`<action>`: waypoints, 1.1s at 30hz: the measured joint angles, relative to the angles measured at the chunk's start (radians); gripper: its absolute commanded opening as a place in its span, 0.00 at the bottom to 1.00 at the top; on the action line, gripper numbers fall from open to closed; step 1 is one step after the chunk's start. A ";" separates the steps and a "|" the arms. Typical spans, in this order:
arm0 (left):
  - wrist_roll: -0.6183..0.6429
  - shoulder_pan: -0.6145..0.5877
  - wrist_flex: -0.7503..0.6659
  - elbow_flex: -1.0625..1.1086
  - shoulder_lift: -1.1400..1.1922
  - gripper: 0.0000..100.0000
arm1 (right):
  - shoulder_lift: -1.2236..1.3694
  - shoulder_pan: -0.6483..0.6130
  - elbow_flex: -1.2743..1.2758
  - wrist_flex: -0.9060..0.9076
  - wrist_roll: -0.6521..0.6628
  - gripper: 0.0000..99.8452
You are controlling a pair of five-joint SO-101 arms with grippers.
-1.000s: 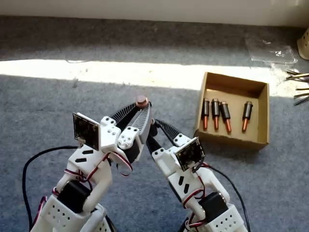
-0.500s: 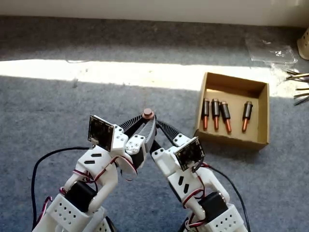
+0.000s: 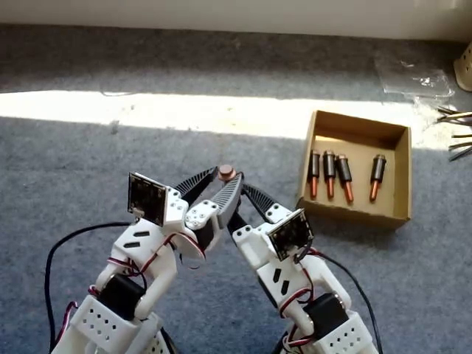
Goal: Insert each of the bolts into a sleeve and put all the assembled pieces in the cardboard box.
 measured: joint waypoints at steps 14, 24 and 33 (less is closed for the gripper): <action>0.000 -0.014 -0.040 0.000 -0.002 0.20 | 0.000 0.000 0.000 0.002 0.002 0.00; 0.000 -0.235 -0.043 -0.029 -0.002 0.15 | 0.000 0.000 0.000 0.002 0.002 0.00; 0.000 -0.310 -0.043 -0.015 -0.005 0.00 | 0.000 0.118 0.000 0.002 0.002 0.00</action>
